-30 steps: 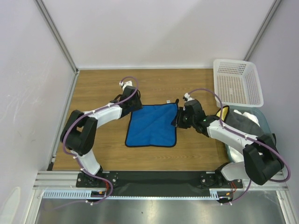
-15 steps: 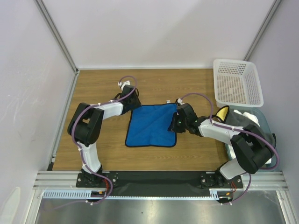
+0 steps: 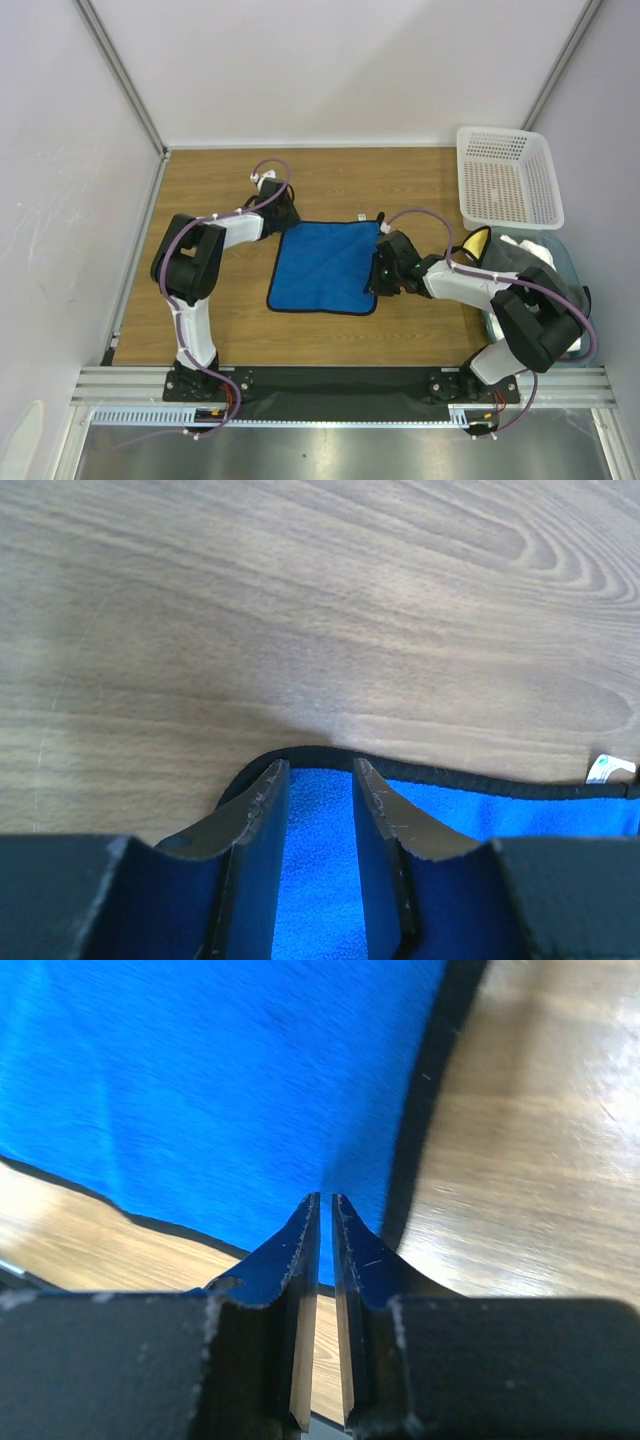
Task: Fold and stack the towels
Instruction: Flatten out the crumpled towel, then fold the towel
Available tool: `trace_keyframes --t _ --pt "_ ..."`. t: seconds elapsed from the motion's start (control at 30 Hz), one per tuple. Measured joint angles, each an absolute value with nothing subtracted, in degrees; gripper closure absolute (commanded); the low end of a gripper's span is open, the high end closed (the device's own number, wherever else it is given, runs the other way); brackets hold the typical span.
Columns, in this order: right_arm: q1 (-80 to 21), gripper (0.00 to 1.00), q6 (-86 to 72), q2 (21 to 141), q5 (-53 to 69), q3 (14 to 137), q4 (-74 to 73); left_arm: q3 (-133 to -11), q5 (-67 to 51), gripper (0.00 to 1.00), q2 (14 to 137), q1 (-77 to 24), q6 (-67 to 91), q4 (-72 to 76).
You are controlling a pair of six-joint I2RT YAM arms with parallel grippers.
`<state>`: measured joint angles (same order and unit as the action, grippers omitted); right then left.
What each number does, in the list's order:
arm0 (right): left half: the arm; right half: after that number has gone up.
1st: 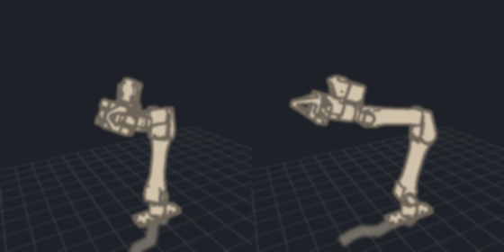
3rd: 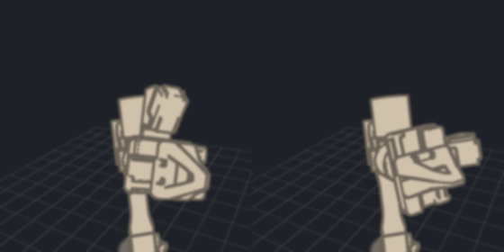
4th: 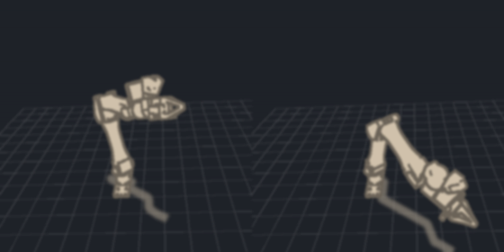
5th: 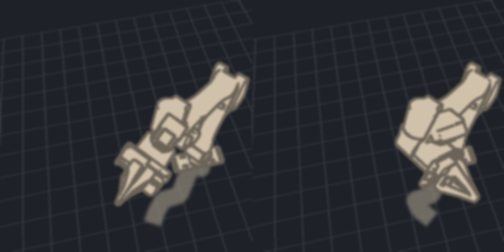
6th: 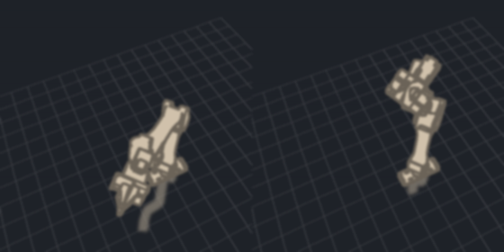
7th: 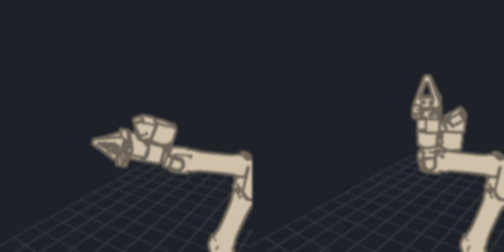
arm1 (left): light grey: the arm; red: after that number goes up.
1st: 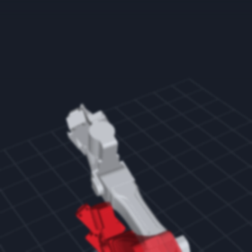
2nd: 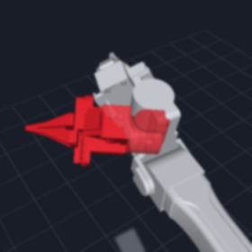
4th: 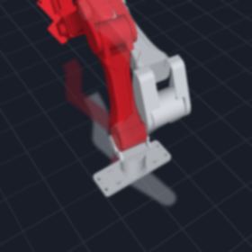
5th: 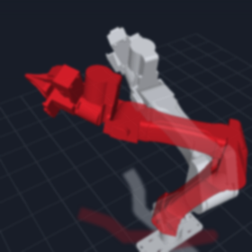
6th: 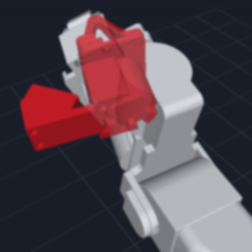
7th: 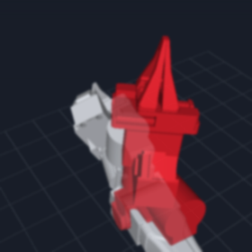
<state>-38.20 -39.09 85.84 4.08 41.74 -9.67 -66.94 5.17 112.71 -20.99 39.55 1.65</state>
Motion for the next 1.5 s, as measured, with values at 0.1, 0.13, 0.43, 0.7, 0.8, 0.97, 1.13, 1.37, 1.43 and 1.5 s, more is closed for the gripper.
trace_keyframes --t 0.1,0.13,0.43,0.7,0.8,0.97,1.13,1.37,1.43,1.5 --pt "-38.3 0.87 -39.13 86.15 3.62 41.15 -10.41 -67.37 4.91 0.63 113.06 -20.8 39.53 1.67" --pt "-38.3 0.87 -39.16 86.28 3.42 41.08 -10.85 -67.44 4.84 0.63 113.12 -20.71 39.53 1.69" --pt "-38.46 0.9 -39.24 86.52 2.72 41.08 -11.55 -67.81 4.99 0.63 113.27 -19.44 39.44 1.54" --pt "-38.57 0.9 -39.27 85.73 2.48 40.49 -11.94 -68.18 5.17 0.63 113.54 -18.92 38.98 1.37" --pt "-38.59 0.89 -39.0 84.93 2.52 40.36 -13.32 -68.2 4.25 0.64 113.51 -18.87 37.69 1.58" --pt "-38.68 0.83 -37.45 84.31 3.22 42.0 -16.34 -66.15 2.48 0.57 111.66 -18.87 34.81 2.63" --pt "-38.06 0.66 -34.17 84.18 3.55 50.68 -18.98 -63.29 1.28 0.46 102.61 -19.11 32.67 0.62" --pt "-30.0 0.4 -30.94 84.16 4.58 61.43 -16.34 -58.17 2.76 0.22 82.52 -21.61 32.51 -2.57" --pt "-27.53 0.3 -30.22 84.18 4.01 61.98 -15.73 -54.7 3.03 0.18 77.12 -22.2 33.17 -3.81" --pt "-25.43 0.28 -29.47 84.36 2.39 61.98 -15.66 -49.74 3.22 0.17 71.75 -22.63 34.24 -4.62"
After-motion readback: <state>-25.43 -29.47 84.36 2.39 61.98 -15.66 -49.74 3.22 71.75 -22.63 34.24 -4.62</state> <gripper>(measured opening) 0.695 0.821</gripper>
